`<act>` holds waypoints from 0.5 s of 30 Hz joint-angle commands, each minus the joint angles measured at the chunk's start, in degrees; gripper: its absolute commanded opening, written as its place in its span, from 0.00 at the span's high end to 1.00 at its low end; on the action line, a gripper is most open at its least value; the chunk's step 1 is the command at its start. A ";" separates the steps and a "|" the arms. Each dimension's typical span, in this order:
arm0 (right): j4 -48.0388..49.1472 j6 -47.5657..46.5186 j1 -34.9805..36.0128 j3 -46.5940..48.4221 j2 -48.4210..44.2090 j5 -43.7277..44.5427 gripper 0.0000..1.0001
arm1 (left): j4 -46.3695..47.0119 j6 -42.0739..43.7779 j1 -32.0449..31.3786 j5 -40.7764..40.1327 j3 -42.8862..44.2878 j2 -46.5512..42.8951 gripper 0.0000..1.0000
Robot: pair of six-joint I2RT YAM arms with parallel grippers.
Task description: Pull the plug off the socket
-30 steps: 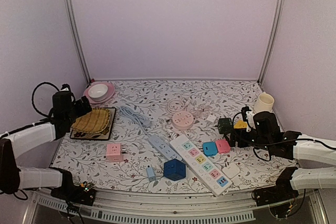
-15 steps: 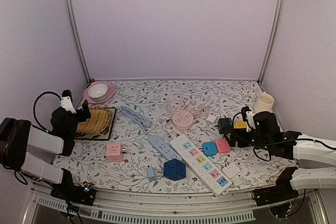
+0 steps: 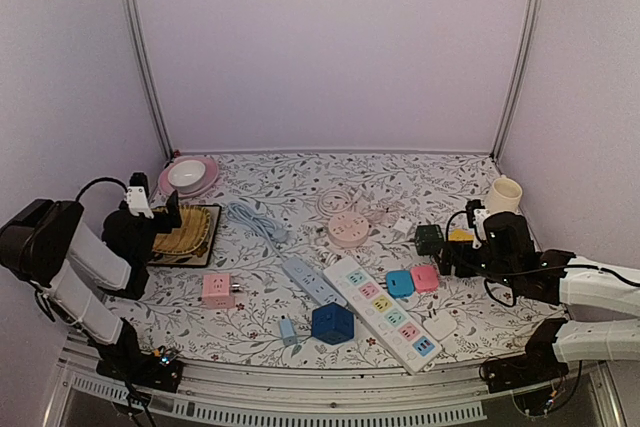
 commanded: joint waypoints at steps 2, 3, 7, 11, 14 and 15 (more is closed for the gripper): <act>6.11 -0.98 -0.41 1.79 -0.10 11.11 0.03 | -1.17 3.24 -0.74 4.24 0.76 0.14 0.03; 10.31 -2.91 -0.42 0.90 -0.19 12.25 0.04 | -3.12 3.40 -0.74 4.70 1.53 -0.06 0.03; 26.28 -10.80 -3.64 -2.45 1.82 22.46 0.01 | -3.65 3.32 -0.75 4.45 1.79 -0.08 0.03; 36.24 -18.54 -11.66 -1.68 7.74 23.68 0.01 | -3.62 3.31 -0.71 4.52 1.81 -0.02 0.03; 42.54 -20.76 -19.22 -0.37 13.38 20.16 0.01 | -3.82 3.23 -0.76 4.49 1.94 -0.05 0.03; 44.80 -20.97 -21.12 -0.07 15.43 19.49 0.01 | -3.89 3.29 -0.73 4.52 1.97 0.00 0.03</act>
